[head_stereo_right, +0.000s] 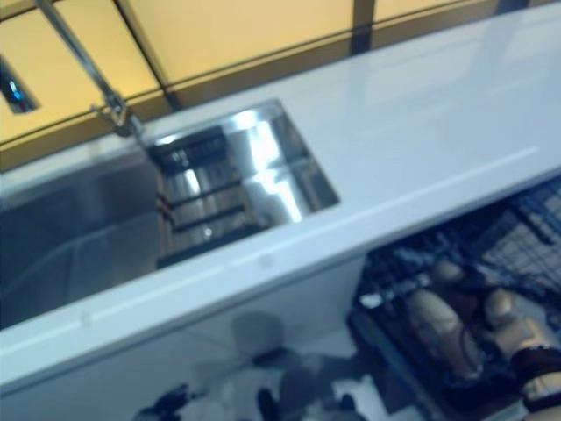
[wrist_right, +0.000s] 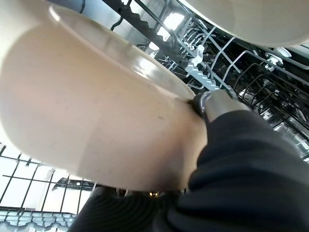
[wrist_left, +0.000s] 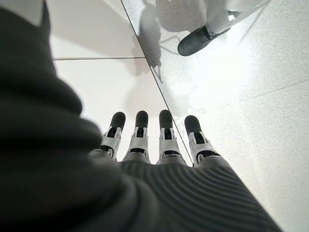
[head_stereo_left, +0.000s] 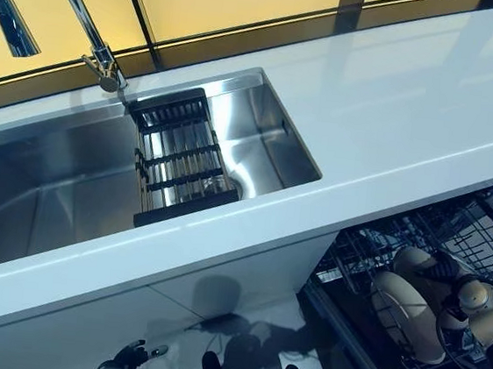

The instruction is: Take plates into dishwasher

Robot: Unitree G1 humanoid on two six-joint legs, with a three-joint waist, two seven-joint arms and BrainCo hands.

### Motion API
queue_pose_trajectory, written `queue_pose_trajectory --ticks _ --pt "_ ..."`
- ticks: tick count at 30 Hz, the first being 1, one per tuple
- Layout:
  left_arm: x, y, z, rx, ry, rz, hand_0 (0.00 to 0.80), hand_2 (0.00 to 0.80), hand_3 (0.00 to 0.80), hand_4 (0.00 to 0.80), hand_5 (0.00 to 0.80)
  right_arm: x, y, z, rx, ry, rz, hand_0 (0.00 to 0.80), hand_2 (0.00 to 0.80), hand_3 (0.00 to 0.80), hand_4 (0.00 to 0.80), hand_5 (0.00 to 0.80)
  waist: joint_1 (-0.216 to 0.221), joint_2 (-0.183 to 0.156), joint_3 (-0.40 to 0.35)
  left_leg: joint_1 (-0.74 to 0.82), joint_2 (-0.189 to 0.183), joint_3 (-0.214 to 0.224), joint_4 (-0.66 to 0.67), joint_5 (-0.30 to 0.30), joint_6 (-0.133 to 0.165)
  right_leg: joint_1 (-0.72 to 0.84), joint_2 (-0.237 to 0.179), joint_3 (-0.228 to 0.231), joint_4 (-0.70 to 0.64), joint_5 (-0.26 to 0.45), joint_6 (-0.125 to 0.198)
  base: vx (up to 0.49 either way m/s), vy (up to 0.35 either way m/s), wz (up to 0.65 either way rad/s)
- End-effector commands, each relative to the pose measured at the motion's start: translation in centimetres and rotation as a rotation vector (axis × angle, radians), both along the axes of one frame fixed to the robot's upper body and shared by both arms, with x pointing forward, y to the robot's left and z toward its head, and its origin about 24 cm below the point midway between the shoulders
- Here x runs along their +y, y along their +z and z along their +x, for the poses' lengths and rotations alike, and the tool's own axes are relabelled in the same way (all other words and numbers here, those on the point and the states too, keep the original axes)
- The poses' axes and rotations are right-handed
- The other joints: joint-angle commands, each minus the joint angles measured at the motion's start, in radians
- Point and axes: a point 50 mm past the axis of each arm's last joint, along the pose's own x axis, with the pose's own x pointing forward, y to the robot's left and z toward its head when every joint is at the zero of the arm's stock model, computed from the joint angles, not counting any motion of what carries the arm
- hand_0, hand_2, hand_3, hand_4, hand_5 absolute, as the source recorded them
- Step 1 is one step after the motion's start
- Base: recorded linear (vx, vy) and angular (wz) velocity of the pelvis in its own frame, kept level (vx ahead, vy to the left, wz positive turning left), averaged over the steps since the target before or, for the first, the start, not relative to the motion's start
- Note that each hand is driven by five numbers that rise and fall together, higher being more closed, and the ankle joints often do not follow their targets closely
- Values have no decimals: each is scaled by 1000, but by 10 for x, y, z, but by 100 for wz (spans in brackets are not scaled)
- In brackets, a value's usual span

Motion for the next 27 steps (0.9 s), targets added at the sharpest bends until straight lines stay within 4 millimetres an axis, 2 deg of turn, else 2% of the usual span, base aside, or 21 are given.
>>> queue_pose_trajectory --ticks 1,7,18,19,20,27 --pt "7 11 27 -80 -10 15 0 0 0 0 0 5 8 17 -40 12 -29 800 800 800 800 800 43 -58 10 89 -32 0 -2 -108 -18 -97 -38 -10 -2 99 68 0 0 0" --pt "5 11 30 -84 -20 10 0 0 0 0 0 4 -4 13 -13 -16 -13 800 800 800 800 800 48 -52 14 89 -33 -4 -2 -106 -18 -97 -40 -12 -2 100 68 0 0 0" --pt "4 12 33 -91 -26 6 0 0 0 0 0 -2 -9 8 1 -44 -27 800 800 800 800 800 53 -41 21 86 -35 -11 -2 -104 -18 -99 -44 -13 -2 102 68 0 0 0" --pt "5 12 32 -91 -26 7 0 0 0 0 0 -3 -8 8 -1 -55 -14 552 552 552 552 552 53 -41 22 85 -35 -12 -2 -104 -18 -100 -44 -12 -2 103 68 0 0 0" --pt "6 12 33 -91 -26 7 0 0 0 0 0 -3 -7 8 -5 -68 -1 0 0 0 0 0 52 -41 21 85 -36 -13 -2 -104 -18 -100 -44 -12 -2 103 68 0 0 0" --pt "9 12 31 -86 -15 11 0 0 0 0 0 -7 3 9 -21 -87 7 0 0 0 0 0 42 -63 16 96 -31 -14 -2 -109 -18 -89 -36 -6 -2 101 66 19 0 0"
